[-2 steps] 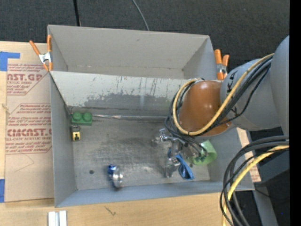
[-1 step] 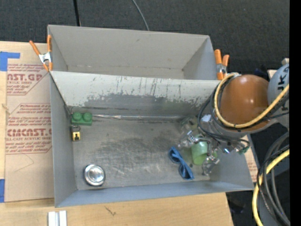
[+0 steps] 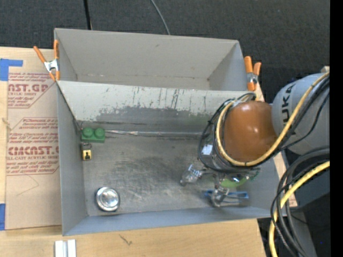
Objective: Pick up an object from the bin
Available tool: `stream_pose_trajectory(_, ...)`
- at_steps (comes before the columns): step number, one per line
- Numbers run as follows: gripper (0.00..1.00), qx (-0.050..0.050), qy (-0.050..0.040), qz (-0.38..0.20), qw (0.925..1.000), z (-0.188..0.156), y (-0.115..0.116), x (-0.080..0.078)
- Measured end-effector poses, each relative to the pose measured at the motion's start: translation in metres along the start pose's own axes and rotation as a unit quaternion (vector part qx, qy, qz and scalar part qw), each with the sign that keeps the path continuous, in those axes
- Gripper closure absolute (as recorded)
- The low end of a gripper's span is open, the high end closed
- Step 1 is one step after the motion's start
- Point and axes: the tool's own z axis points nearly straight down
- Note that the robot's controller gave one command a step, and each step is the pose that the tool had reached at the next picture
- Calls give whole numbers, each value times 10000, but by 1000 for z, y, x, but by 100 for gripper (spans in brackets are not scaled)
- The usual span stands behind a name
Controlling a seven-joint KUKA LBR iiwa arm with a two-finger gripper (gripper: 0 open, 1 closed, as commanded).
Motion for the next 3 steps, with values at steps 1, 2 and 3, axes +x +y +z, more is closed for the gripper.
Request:
stream_pose_trajectory(1,0,2,-69,-1894,9819,-5,-50,50)
stream_pose_trajectory(2,0,5,-136,-1740,9847,-11,-90,35)
stream_pose_trajectory(3,0,-116,-111,-2360,9716,-4,-103,16)
